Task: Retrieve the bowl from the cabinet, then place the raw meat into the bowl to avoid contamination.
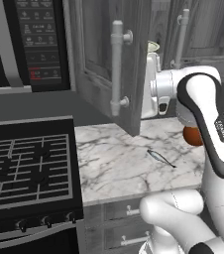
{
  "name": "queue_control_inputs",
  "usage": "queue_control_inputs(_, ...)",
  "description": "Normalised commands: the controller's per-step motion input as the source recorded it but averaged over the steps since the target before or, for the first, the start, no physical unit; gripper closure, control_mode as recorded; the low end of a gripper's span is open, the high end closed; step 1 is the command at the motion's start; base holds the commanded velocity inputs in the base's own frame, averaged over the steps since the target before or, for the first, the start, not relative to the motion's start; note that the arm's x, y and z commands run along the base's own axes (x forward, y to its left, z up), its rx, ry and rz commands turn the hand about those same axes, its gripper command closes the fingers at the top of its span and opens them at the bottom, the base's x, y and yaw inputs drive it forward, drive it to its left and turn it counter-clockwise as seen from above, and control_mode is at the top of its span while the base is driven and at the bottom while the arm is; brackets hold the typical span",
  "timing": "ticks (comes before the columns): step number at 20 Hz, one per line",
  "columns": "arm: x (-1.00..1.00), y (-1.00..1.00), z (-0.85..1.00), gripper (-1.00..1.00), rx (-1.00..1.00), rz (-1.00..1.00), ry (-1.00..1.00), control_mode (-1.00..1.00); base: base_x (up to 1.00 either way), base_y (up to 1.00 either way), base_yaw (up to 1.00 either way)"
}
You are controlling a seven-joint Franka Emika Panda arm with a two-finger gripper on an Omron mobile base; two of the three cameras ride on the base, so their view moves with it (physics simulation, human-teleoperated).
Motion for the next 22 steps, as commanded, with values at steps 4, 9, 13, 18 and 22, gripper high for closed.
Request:
queue_control_inputs(4,-0.03,0.88,-0.12,-1.0,0.0,0.02,-0.01,-1.0,0.0,0.0,0.0)
queue_control_inputs(9,-0.08,0.87,-0.15,-1.0,0.0,0.0,-0.06,-1.0,0.0,0.0,0.0)
queue_control_inputs(13,-0.02,0.68,-0.08,-1.0,-0.03,-0.03,-0.08,-1.0,0.0,0.0,0.0)
queue_control_inputs(18,0.0,0.53,-0.14,-1.0,-0.04,-0.05,-0.02,-1.0,0.0,0.0,0.0)
queue_control_inputs(22,0.0,0.41,-0.12,-1.0,-0.08,-0.01,0.01,-1.0,0.0,0.0,0.0)
